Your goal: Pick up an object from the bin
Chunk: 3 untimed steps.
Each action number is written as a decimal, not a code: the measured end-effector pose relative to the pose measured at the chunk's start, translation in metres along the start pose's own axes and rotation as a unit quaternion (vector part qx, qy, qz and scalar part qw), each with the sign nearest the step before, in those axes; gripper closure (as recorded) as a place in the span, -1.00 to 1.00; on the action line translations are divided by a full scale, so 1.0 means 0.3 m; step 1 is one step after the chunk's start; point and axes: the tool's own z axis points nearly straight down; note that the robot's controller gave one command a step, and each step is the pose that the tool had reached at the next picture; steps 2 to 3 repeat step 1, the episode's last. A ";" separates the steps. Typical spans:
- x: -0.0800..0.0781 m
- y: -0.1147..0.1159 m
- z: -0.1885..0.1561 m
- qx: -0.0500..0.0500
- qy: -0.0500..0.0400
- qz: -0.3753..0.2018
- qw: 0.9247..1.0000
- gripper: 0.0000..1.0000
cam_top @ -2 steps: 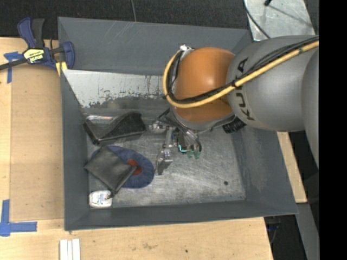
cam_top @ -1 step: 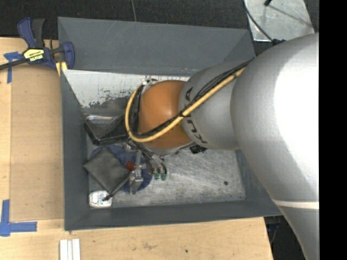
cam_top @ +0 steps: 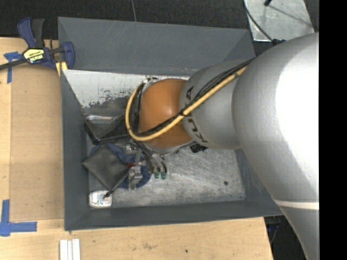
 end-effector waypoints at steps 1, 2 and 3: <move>-0.058 0.033 -0.425 0.000 -0.002 -0.055 0.998 1.00; -0.058 0.033 -0.425 0.000 -0.002 -0.055 0.998 1.00; -0.058 0.033 -0.425 0.000 -0.002 -0.055 0.998 1.00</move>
Offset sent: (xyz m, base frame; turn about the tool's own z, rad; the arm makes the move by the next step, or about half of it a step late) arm 0.0135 0.0092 0.1224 -0.1084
